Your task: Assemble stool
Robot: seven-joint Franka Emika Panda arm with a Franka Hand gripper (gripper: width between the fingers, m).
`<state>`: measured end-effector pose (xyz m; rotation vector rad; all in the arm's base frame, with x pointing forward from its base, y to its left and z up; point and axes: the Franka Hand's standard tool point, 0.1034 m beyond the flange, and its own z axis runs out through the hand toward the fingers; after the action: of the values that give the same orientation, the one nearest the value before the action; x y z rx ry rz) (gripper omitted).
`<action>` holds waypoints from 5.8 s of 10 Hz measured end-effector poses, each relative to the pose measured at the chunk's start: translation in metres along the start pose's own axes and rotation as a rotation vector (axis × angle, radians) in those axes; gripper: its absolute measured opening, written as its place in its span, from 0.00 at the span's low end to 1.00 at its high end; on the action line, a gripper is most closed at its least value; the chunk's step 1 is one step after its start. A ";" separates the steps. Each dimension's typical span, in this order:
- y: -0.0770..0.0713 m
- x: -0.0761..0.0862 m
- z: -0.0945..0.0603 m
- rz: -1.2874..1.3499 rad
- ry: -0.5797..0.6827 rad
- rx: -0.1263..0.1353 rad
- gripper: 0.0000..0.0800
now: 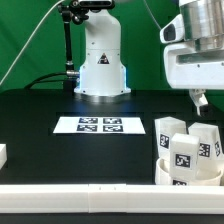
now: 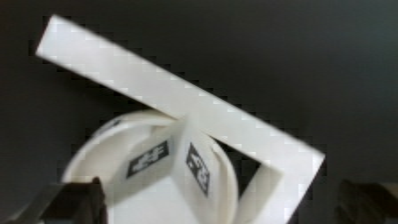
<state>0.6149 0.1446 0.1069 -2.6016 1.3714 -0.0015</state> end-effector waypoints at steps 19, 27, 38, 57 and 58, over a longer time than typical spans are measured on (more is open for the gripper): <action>0.001 0.006 0.003 -1.596 0.062 -0.166 0.81; 0.014 0.018 0.020 -1.793 0.034 -0.227 0.81; 0.015 0.019 0.020 -1.538 0.059 -0.212 0.43; 0.011 0.017 0.021 0.301 0.082 0.020 0.43; 0.010 0.017 0.021 0.379 0.071 0.029 0.43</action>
Offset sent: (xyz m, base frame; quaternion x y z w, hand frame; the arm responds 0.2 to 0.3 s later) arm 0.0000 0.0000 0.0000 0.0000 0.0000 -0.1296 0.9916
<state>0.6183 0.1284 0.0829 -2.2976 1.8527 -0.0581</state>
